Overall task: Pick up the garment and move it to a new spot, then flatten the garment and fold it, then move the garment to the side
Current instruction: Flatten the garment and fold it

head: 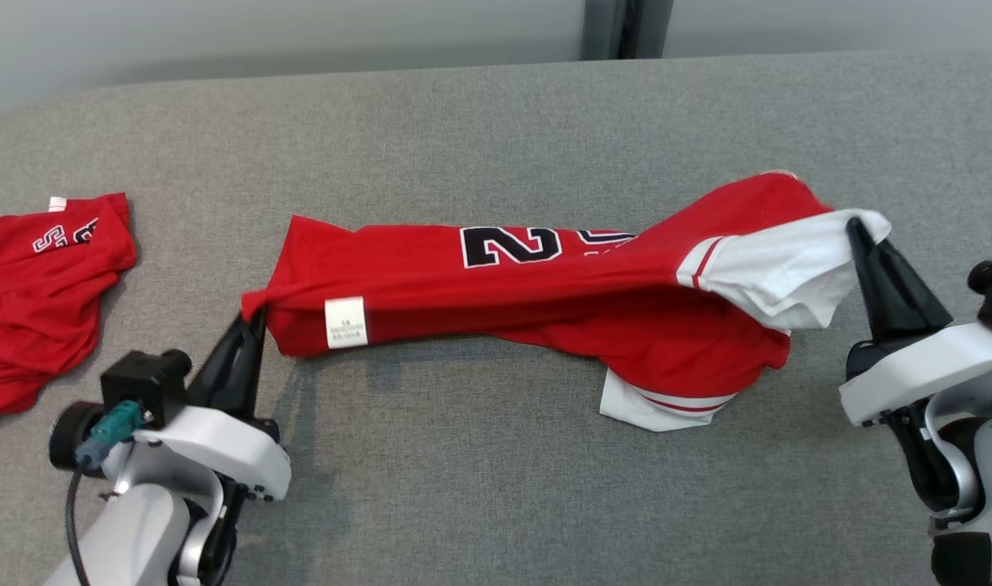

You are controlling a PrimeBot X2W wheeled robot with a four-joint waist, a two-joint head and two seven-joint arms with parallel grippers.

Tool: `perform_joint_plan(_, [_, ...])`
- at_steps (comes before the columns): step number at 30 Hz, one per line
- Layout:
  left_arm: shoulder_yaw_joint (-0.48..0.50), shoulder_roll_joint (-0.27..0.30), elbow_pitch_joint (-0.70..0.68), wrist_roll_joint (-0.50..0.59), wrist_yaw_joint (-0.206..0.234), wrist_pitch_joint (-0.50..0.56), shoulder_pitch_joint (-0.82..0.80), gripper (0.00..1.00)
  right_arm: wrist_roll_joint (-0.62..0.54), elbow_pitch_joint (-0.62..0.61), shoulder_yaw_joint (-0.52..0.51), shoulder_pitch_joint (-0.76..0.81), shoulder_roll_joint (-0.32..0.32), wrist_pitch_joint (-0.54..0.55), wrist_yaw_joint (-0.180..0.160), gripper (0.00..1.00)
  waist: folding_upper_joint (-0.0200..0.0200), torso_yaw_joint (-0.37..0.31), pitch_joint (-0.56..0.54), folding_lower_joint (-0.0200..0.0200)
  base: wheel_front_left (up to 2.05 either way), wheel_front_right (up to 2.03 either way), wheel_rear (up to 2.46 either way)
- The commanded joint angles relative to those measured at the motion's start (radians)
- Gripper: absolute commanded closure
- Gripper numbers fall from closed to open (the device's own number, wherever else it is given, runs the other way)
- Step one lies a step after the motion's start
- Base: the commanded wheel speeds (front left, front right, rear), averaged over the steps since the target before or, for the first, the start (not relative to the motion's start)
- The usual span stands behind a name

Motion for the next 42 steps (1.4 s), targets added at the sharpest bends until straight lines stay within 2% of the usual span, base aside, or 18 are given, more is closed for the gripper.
perform_joint_plan(1, [0.016,0.031,-0.049,0.016,0.016,0.007,-0.032,1.0,-0.005,-0.042,-0.019,-0.012,-0.008,-0.001,0.0,1.0,0.0,-0.002,-0.024,0.0,0.0,0.0,0.0])
perform_joint_plan(8, [0.063,0.122,-0.269,0.048,0.037,0.063,-0.126,1.0,-0.015,-0.234,-0.085,-0.061,-0.018,0.038,0.0,1.0,0.0,-0.005,-0.078,0.0,0.0,0.0,0.0])
perform_joint_plan(17, [0.135,0.181,-0.512,0.076,0.063,0.109,-0.277,1.0,-0.028,-0.465,-0.145,-0.181,-0.063,0.113,0.0,1.0,0.0,-0.021,-0.143,0.0,0.0,0.0,0.0])
perform_joint_plan(25, [0.148,0.201,-0.576,0.085,0.079,0.151,-0.33,1.0,-0.024,-0.519,-0.145,-0.22,-0.064,0.176,0.0,1.0,0.0,-0.034,-0.149,0.0,0.0,0.0,0.0])
perform_joint_plan(30, [0.142,0.189,-0.535,0.06,0.052,0.153,-0.365,1.0,0.009,-0.452,-0.119,-0.274,-0.062,0.187,0.0,1.0,0.0,-0.046,-0.113,0.0,0.0,0.0,0.0])
perform_joint_plan(33, [0.127,0.166,-0.465,0.03,0.016,0.151,-0.409,1.0,0.035,-0.366,-0.091,-0.36,-0.074,0.172,0.0,1.0,0.0,-0.046,-0.08,0.0,0.0,0.0,0.0])
perform_joint_plan(38, [0.091,0.109,-0.264,0.007,-0.071,0.142,-0.575,1.0,0.062,-0.147,-0.032,-0.593,-0.1,0.117,0.0,1.0,0.0,-0.036,-0.008,0.0,0.0,0.0,0.0])
perform_joint_plan(40, [0.062,0.096,-0.161,0.039,-0.105,0.134,-0.664,1.0,0.056,-0.05,0.002,-0.707,-0.111,0.069,0.0,1.0,0.0,-0.029,0.019,0.0,0.0,0.0,0.0])
perform_joint_plan(42, [0.045,0.06,-0.058,0.042,-0.137,0.119,-0.751,1.0,0.059,0.054,0.035,-0.818,-0.106,0.009,0.0,1.0,0.0,-0.024,0.043,0.0,0.0,0.0,0.0])
